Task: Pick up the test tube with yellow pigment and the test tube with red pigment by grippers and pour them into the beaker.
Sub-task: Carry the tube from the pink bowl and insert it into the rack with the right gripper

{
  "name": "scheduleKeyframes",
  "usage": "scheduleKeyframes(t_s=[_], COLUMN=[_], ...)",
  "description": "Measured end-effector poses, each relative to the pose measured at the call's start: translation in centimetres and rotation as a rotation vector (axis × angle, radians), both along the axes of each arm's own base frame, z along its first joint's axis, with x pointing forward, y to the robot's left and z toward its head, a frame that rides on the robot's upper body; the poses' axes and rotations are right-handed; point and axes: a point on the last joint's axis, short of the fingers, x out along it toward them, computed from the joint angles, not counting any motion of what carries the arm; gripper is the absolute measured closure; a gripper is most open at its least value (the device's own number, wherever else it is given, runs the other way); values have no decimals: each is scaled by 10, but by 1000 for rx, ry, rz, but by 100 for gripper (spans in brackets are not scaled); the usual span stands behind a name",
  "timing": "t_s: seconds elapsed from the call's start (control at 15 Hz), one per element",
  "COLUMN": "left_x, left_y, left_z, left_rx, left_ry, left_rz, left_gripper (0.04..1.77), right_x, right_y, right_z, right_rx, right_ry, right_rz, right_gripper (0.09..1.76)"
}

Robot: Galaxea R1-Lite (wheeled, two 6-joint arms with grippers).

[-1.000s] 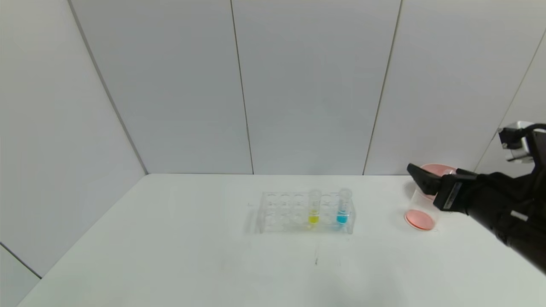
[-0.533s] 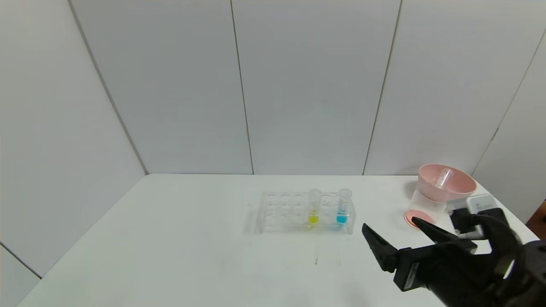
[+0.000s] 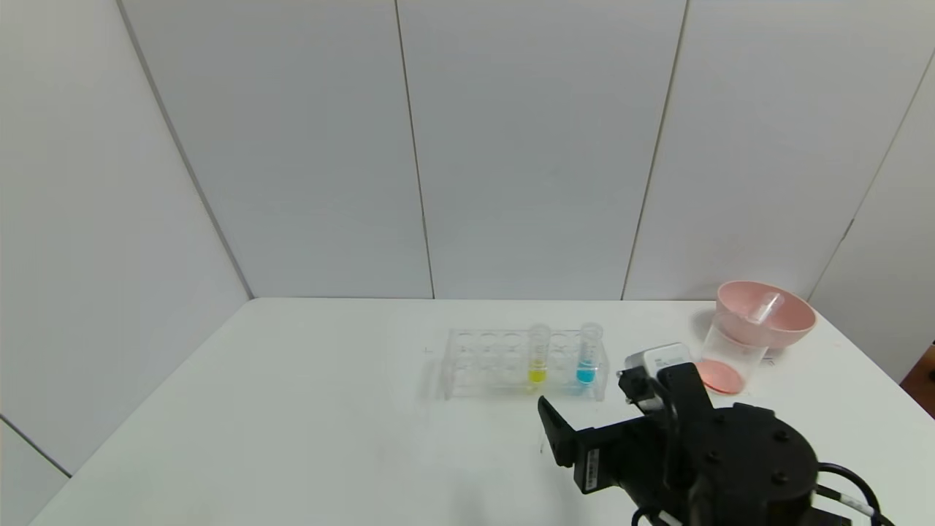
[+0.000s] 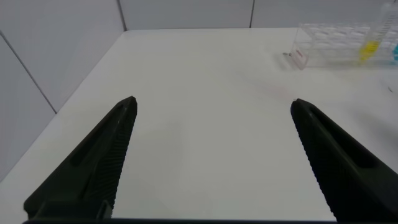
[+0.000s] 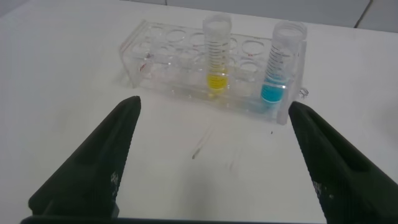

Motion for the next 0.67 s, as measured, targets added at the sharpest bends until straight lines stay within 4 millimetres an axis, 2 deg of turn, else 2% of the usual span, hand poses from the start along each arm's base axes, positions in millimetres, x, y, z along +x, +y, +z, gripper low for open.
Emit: scheduleKeyframes(t_s=[0.4,0.67], left_x=[0,0], left_y=[0,0], left_z=[0,0], left_rx=[0,0], left_ry=[0,0], left_rz=[0,0], left_gripper=[5,5], right_x=[39,62], right_y=[36,44], right_z=[-24,-35], right_rx=[-17,-28], right_ry=[15,26], right_rz=[-24,-58], right_gripper=[15,15])
